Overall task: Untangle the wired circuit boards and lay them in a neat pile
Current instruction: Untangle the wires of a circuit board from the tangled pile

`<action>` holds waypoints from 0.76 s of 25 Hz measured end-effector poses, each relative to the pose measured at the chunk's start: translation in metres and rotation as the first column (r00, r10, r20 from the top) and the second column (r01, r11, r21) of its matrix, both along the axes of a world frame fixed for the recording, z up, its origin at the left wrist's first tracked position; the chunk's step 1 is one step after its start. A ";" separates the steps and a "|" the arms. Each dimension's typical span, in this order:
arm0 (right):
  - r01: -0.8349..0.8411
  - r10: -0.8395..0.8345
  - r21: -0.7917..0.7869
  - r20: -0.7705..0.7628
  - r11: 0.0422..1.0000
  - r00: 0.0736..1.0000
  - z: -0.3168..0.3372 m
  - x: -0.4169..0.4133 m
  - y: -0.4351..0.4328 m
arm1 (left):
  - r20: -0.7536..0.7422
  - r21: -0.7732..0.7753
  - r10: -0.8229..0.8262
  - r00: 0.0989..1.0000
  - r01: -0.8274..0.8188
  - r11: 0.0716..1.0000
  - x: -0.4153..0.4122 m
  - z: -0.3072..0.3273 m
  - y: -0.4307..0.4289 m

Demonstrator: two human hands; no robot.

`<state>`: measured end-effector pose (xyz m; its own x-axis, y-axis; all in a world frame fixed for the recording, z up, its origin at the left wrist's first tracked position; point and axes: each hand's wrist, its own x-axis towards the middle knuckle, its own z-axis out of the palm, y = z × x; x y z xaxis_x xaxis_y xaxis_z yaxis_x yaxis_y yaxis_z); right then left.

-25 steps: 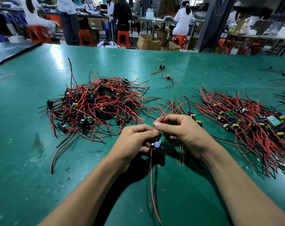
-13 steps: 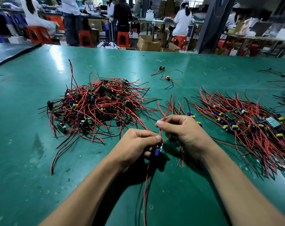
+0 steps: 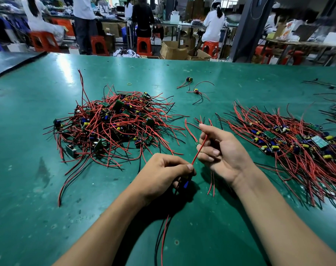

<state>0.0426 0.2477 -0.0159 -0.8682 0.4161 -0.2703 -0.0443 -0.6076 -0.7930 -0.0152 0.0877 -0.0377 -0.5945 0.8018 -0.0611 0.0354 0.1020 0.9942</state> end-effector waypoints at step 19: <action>0.111 -0.113 -0.023 -0.084 0.994 0.990 0.007 0.005 0.007 | -0.024 -0.019 0.004 1.000 -0.005 1.000 -0.003 -0.004 0.001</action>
<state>0.0477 0.2550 -0.0088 -0.8364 0.5078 -0.2062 -0.1793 -0.6091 -0.7725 -0.0182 0.0884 -0.0421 -0.5994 0.7981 -0.0618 0.0586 0.1207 0.9910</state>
